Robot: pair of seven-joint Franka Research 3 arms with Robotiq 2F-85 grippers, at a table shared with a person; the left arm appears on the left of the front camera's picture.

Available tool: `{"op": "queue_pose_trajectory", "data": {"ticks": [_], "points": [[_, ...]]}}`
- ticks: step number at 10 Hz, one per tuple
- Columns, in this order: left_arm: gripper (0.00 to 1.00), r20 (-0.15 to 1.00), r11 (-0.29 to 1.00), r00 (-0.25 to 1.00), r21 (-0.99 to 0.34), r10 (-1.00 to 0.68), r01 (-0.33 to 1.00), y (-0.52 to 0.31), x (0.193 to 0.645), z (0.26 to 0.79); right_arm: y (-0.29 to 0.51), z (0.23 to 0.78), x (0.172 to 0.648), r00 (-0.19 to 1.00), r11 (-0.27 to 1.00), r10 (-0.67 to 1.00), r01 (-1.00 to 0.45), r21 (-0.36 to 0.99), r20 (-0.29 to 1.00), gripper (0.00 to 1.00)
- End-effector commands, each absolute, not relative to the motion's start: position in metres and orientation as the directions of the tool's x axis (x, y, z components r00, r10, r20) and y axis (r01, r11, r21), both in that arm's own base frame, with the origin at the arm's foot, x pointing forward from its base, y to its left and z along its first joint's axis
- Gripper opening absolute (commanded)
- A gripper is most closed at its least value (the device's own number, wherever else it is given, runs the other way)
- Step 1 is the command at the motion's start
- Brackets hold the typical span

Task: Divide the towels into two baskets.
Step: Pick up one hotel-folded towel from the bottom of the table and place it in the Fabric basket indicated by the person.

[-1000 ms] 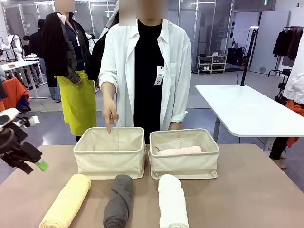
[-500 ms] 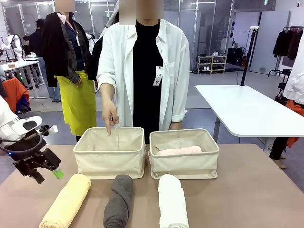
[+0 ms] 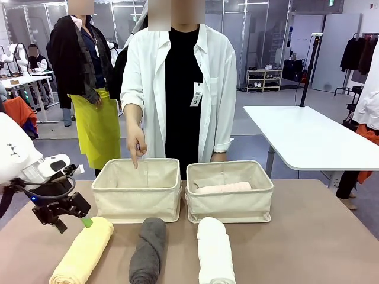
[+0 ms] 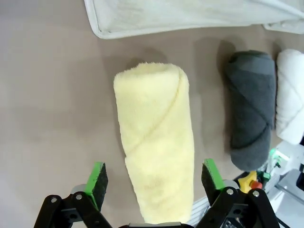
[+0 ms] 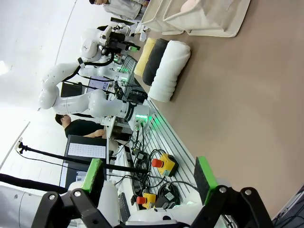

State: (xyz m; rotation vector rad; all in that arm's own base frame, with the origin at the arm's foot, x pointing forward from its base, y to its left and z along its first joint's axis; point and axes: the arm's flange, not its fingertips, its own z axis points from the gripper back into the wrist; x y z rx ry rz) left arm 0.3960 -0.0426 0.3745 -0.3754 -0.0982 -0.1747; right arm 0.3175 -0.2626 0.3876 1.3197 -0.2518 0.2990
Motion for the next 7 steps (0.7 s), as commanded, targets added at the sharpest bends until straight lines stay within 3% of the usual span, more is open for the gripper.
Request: {"op": "queue_pose_trajectory", "data": {"ticks": [1,7], "points": [[1.0,0.165,0.932,0.981,-0.329,-0.101,0.152,-0.053,0.324,0.327,-0.262,0.388,0.313,0.93,0.227,0.08,-0.369,0.901,0.36,0.96],[1.0,0.053,0.935,0.985,-0.309,-0.164,0.172,-0.062,0.297,0.293,-0.262,0.388,0.313,0.93,0.227,0.08,-0.369,0.901,0.36,0.96]]}}
